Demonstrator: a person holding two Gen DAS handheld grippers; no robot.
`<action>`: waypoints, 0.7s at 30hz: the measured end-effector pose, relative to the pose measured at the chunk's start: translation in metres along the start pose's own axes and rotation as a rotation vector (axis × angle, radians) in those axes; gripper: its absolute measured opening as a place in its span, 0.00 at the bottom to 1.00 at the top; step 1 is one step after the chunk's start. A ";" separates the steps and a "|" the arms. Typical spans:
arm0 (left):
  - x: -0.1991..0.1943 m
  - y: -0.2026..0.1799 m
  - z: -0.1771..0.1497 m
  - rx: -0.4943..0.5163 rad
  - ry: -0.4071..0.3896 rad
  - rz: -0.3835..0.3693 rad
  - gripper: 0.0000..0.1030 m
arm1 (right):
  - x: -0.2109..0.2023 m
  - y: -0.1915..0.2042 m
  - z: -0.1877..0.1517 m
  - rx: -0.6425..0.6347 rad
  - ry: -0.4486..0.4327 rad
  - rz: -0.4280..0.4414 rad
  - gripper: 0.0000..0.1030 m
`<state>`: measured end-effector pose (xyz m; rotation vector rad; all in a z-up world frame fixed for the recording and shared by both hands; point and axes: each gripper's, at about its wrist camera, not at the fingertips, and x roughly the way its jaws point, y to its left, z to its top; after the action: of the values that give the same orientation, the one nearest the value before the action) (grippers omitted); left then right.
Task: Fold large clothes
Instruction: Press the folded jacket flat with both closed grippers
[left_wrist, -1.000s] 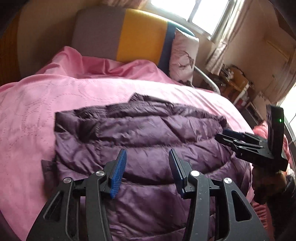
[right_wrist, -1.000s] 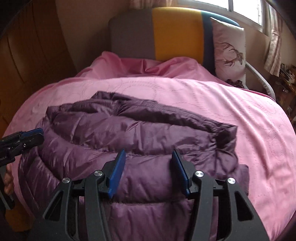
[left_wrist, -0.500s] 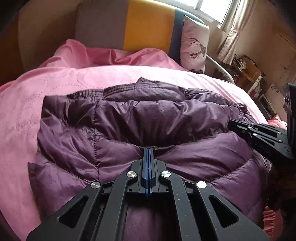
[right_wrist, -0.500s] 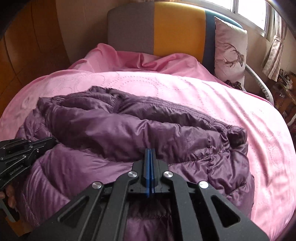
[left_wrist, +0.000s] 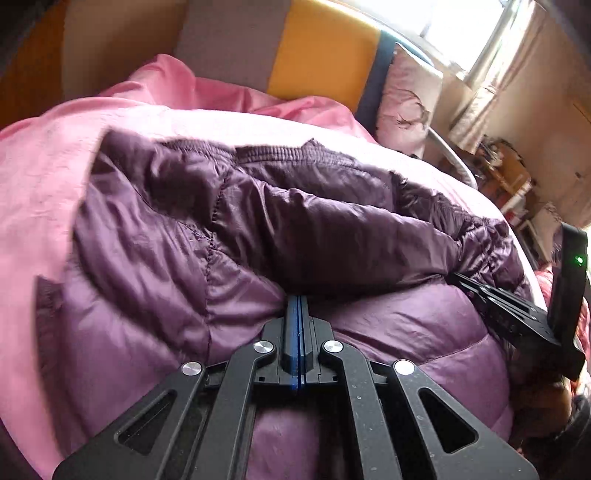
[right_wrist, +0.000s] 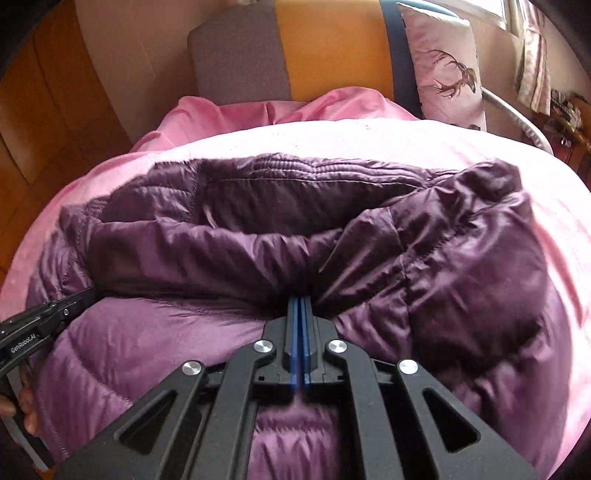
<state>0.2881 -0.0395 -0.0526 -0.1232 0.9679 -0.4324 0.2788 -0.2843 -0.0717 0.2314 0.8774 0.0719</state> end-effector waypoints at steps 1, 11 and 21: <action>-0.011 -0.005 -0.002 0.005 -0.025 0.018 0.09 | -0.011 -0.001 -0.001 0.005 -0.025 0.010 0.42; -0.034 -0.080 -0.028 0.131 -0.114 0.006 0.24 | -0.078 -0.016 -0.043 -0.007 -0.129 -0.118 0.51; 0.001 -0.087 -0.043 0.146 -0.049 0.056 0.24 | -0.065 -0.039 -0.070 0.032 -0.100 -0.104 0.52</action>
<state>0.2271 -0.1152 -0.0527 0.0253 0.8870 -0.4454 0.1821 -0.3203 -0.0744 0.2169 0.7897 -0.0507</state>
